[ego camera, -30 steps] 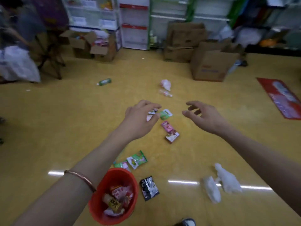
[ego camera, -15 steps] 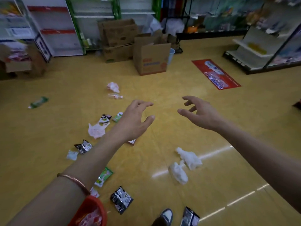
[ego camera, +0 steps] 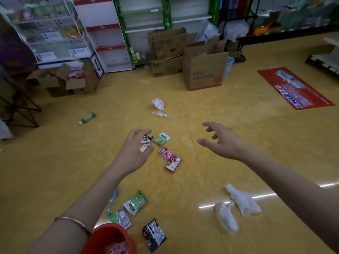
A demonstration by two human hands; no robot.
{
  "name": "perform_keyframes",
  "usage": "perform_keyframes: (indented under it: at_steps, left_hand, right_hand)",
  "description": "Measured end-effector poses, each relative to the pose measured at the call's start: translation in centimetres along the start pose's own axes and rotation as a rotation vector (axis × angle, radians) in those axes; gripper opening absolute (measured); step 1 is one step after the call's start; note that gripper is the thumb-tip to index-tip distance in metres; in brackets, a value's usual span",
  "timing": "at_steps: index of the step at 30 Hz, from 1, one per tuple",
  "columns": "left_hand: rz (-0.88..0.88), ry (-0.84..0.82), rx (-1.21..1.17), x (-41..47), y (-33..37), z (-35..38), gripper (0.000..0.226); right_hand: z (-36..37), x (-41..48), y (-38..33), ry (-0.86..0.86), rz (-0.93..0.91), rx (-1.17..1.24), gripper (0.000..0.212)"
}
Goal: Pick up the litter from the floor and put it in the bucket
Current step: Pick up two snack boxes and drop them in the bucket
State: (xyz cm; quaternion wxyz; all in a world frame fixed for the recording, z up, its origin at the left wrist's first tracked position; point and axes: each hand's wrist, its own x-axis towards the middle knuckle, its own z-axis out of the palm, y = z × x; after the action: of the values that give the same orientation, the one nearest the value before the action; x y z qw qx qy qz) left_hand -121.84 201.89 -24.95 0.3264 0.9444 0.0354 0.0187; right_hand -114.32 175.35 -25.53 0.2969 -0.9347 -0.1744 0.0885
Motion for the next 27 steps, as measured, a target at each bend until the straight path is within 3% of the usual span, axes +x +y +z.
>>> perform_keyframes:
  at_steps: [13, 27]
  left_hand:
    - [-0.064, -0.031, -0.014, 6.3, 0.1, 2.9, 0.049]
    - [0.049, 0.077, -0.079, 27.8, -1.2, 0.3, 0.052]
  right_hand:
    - [-0.5, 7.3, 3.9, -0.094, 0.028, -0.064, 0.073]
    - [-5.8, 28.3, 1.6, -0.055, -0.021, -0.204, 0.073]
